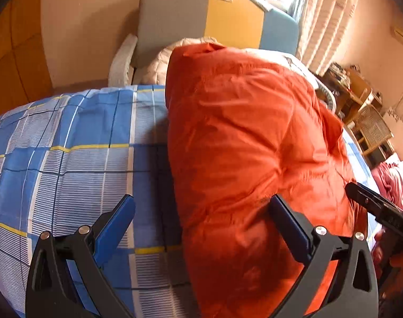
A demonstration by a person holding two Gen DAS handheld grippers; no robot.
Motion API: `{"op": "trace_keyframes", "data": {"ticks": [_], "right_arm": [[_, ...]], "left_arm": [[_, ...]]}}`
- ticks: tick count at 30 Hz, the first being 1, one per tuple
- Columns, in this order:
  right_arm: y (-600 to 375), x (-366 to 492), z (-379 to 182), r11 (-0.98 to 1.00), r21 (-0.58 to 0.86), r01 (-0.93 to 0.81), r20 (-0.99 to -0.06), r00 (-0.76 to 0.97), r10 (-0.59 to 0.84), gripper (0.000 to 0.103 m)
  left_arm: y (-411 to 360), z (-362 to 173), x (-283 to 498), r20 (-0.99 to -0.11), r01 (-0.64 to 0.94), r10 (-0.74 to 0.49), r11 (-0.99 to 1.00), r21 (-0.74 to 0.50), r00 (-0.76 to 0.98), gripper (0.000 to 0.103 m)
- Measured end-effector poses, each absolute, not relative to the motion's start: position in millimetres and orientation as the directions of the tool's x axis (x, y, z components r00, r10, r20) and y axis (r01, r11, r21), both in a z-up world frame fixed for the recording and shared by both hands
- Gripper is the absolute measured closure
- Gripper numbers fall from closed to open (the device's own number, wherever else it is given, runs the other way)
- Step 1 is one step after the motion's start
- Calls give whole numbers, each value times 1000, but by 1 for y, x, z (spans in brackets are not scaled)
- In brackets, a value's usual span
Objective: Fold large clothes
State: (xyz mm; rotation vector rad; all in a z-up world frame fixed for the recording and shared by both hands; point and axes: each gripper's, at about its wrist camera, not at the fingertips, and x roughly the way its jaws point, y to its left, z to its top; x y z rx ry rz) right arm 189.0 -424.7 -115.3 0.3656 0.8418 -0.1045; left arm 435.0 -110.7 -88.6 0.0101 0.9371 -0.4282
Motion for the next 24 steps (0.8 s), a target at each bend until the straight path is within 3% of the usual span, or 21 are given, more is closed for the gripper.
{"op": "trace_keyframes", "data": {"ticks": [11,16,18,24], "right_arm": [[-441,225,-168,858,491,153,-767,543,342,6],[-450,233,-185,802,584,123,-724,527,446,8],[-454,234,-188,777,619,115,-700,529,480,14],[-462,232,-187,704,705,80,-622,546,561,52]], "left_arm": [[-115,-110,437,-802,404,-424,879,-252,422,2],[-108,-138,451,-774,347,-567,812,-469,282,2],[-110,-145,452,-754,344,-607,784,-516,251,2],[-128,-123,440,-757,443,-586,782,-438,287,33]]}}
